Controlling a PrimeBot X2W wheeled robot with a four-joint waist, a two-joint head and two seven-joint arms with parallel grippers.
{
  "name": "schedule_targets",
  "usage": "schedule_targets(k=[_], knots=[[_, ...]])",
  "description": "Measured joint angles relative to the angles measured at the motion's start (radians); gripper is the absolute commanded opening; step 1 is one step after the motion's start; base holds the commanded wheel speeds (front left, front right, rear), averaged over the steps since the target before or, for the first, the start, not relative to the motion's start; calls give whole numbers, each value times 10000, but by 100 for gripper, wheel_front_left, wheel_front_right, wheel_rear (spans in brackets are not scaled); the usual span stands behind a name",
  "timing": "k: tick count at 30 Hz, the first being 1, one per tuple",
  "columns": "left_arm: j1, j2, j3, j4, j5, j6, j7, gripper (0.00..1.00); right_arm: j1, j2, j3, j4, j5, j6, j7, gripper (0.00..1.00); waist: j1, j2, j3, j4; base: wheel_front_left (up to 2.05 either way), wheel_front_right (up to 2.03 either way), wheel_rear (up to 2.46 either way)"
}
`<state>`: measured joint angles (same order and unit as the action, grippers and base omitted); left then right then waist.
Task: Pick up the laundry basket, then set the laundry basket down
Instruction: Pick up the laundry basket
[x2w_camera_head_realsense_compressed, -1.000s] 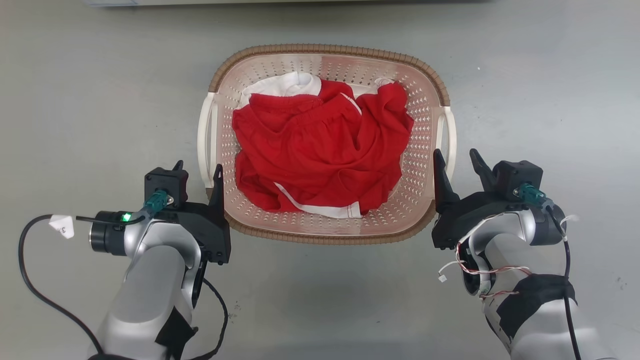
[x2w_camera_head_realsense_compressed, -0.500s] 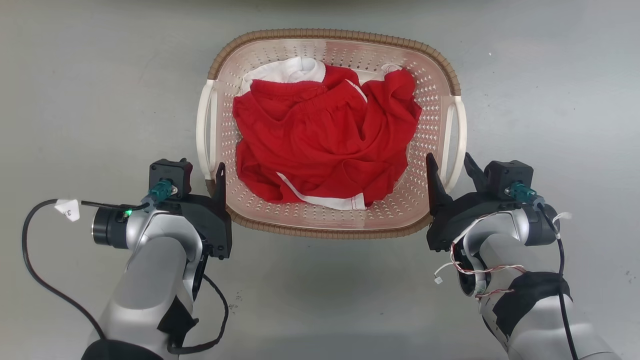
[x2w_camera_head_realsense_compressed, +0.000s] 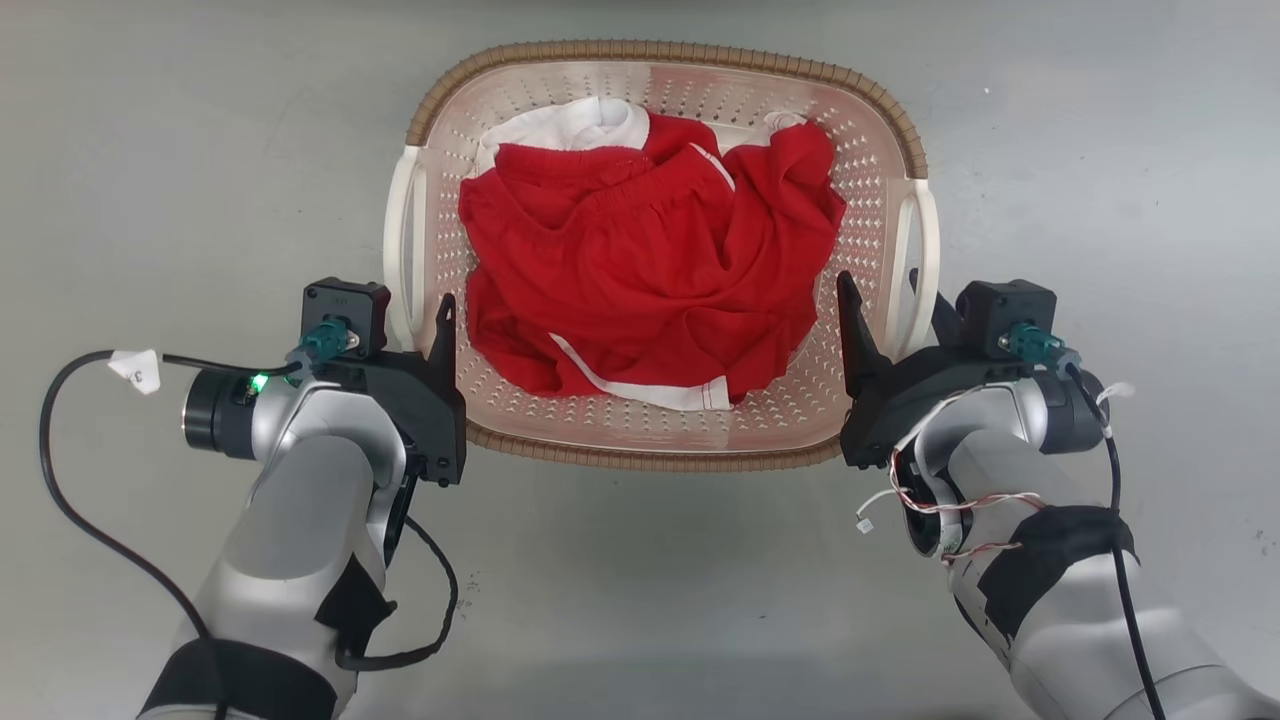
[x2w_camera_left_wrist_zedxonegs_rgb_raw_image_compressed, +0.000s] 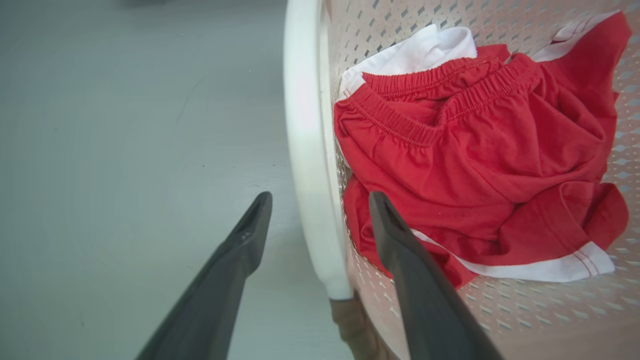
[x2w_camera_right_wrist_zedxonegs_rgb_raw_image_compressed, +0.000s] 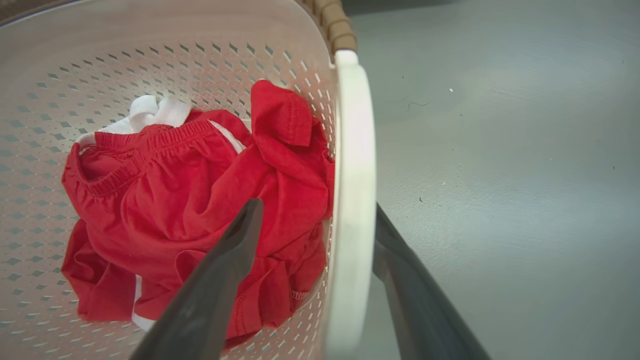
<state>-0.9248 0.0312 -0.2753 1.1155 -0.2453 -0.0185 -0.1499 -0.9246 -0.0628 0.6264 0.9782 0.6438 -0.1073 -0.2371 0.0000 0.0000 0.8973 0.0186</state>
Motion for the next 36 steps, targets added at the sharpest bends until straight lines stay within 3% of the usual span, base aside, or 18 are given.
schedule_targets(k=[3, 5, 8, 9, 10, 12, 14, 36], knots=[[-137, -6, -56, 107, 0, -4, 0, 100, -168, 0, 169, 61, 29, -61, 86, 100, 0, 0, 95, -12, 0, 0, 0], [-173, -8, -117, 184, 0, -12, 31, 94, -228, -2, 274, 117, 117, -73, 169, 100, 0, 0, 130, -22, 0, 0, 0], [-222, -15, -180, 309, 0, -86, 46, 68, -339, -2, 430, 207, 198, -86, 253, 49, 0, 0, 172, -33, 0, 0, 0], [-256, -15, -194, 343, 0, -86, 48, 59, -371, -15, 470, 253, 222, -121, 267, 42, 0, 0, 186, -37, 0, 0, 0], [-256, -15, -194, 343, 0, -86, 48, 44, -371, -15, 470, 253, 222, -121, 267, 36, 0, 0, 186, -37, 0, 0, 0], [-339, -17, -232, 378, -4, -86, 71, 29, -436, -59, 560, 343, 265, -130, 345, 18, 0, 1, 210, -40, 0, 0, 0], [-373, -15, -337, 370, -111, -84, 73, 0, -501, -67, 637, 408, 360, -161, 380, 0, 0, 0, 219, -48, 0, 0, 0], [291, 59, -1783, 117, -1701, 288, 173, 0, -443, -102, 1453, 895, 1174, -245, 602, 0, 0, 0, -950, -89, 0, 0, 0]])
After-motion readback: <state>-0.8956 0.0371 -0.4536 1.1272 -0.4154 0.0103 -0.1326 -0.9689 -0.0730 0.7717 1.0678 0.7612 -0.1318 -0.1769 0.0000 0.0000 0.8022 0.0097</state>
